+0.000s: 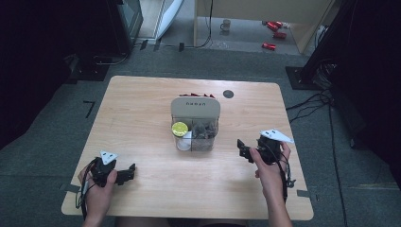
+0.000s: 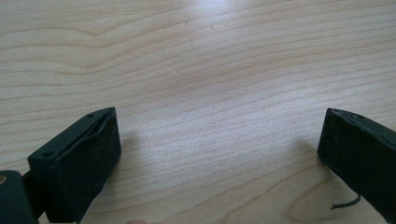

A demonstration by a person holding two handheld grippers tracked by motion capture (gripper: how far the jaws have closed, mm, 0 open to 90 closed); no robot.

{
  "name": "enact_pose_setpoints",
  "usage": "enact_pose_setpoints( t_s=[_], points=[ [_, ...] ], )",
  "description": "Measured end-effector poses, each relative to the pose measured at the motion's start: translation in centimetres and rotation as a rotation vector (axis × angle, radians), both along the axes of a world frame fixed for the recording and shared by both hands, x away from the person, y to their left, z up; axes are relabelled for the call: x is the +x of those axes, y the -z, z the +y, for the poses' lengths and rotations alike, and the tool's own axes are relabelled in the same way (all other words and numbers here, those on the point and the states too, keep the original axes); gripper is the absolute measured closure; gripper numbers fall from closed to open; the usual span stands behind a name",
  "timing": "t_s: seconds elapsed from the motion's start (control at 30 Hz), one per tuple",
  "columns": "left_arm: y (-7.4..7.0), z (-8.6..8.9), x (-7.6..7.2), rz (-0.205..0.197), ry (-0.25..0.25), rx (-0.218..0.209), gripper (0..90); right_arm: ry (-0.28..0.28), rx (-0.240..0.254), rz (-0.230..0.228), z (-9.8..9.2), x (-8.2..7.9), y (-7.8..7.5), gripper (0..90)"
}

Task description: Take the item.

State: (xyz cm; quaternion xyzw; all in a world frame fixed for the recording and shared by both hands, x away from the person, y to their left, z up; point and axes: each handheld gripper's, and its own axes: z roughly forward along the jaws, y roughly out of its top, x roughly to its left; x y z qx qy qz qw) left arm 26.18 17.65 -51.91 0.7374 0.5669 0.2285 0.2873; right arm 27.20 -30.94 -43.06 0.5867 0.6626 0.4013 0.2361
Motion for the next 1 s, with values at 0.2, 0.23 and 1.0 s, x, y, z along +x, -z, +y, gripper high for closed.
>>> enact_pose_setpoints(
  t_s=[0.2,0.23,1.0],
  points=[
    [0.0,0.0,0.0,-0.001,-0.001,-0.001,0.0,-0.048,0.029,-0.031,2.0,1.6,-1.5,7.6],
    [0.0,0.0,0.0,-0.001,-0.001,-0.001,0.0,-0.048,0.029,-0.031,2.0,1.6,-1.5,7.6],
    [0.0,0.0,0.0,0.000,0.000,0.000,0.0,-0.149,0.064,-0.082,7.6,5.8,-3.7,18.3]
  ],
)
